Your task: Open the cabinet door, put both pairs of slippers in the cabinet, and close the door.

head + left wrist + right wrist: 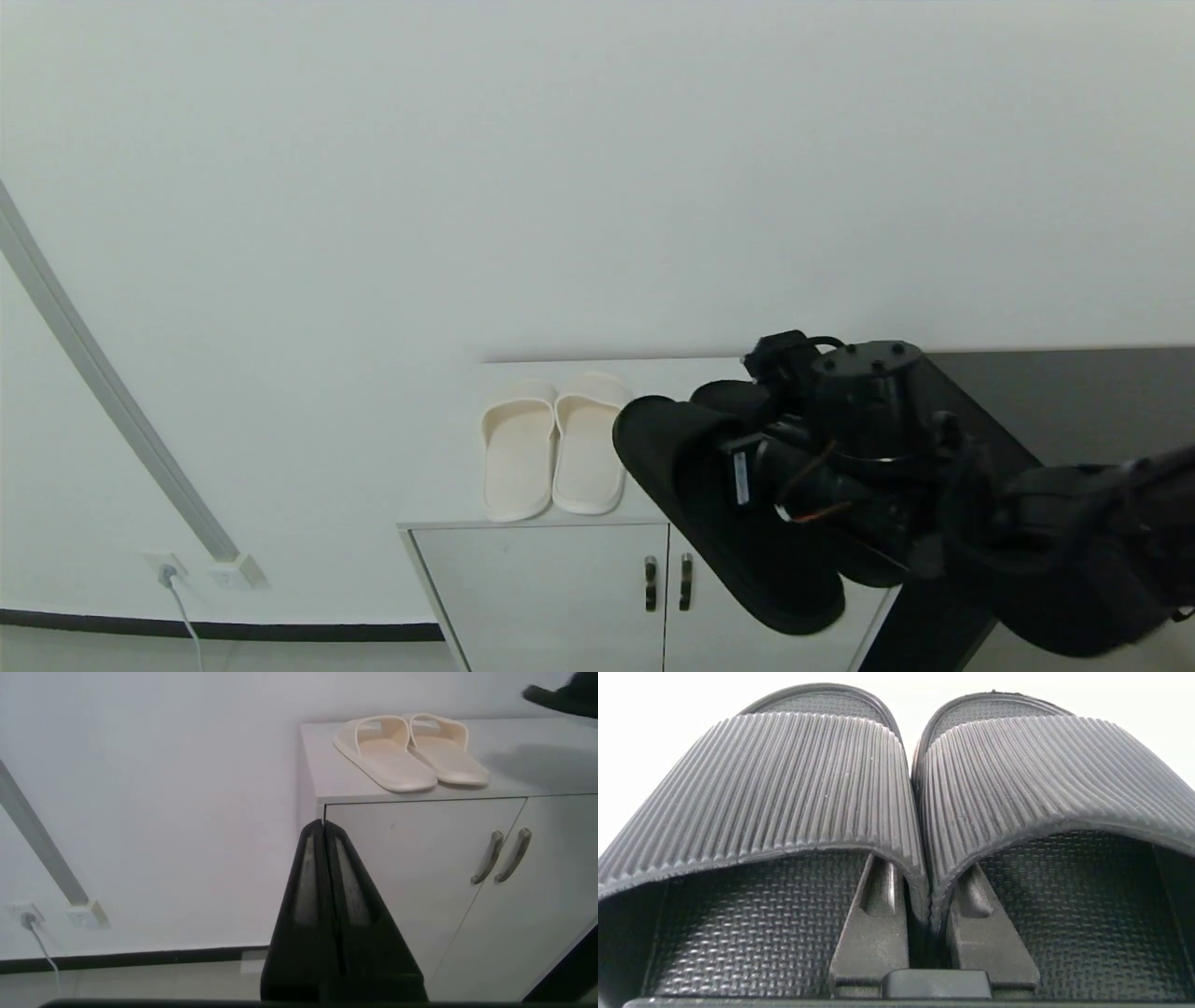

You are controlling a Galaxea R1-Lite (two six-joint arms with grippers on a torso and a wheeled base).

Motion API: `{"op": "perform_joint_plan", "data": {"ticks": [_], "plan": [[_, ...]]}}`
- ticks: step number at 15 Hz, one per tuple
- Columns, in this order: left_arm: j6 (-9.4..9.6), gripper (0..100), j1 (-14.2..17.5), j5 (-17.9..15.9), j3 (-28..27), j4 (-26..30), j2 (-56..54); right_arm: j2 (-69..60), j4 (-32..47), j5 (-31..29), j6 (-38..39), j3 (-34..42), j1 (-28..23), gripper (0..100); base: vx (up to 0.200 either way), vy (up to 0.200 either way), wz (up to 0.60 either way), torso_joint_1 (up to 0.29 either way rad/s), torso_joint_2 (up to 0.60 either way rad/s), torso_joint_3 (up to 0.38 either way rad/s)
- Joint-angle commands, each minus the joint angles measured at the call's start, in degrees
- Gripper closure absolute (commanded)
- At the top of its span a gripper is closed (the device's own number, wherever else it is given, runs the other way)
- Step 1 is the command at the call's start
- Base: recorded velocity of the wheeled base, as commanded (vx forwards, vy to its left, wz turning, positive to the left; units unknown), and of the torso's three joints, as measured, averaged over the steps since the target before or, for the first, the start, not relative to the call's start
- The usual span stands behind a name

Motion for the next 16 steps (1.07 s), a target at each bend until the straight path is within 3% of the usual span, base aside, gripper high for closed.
{"op": "perform_joint_plan", "data": {"ticks": [1,3,6,12,16], "plan": [[0.09,100,0.01,-0.01,0.07,0.04,0.04,-15.17,-0.16,6.58,-0.91,12.11,3.16,100,0.0,0.0,0.0,0.0,0.0,0.0],[0.18,100,0.01,-0.01,-0.01,0.04,0.04,-18.6,0.01,10.88,-1.53,16.77,3.07,100,0.0,0.0,0.0,0.0,0.0,0.0],[0.18,100,0.01,-0.01,0.07,0.04,0.04,-17.54,0.1,12.29,-1.44,17.29,3.07,100,0.0,0.0,0.0,0.0,0.0,0.0],[0.35,100,0.01,-0.01,0.07,0.04,0.04,-18.33,-0.16,14.14,-1.53,19.14,2.63,100,-0.2,0.0,0.0,0.006,0.0,0.007],[0.35,100,0.01,-0.09,0.07,0.04,0.04,-18.42,-0.25,15.28,-2.05,20.02,2.01,100,0.0,0.0,0.0,0.0,0.0,0.0]]}}
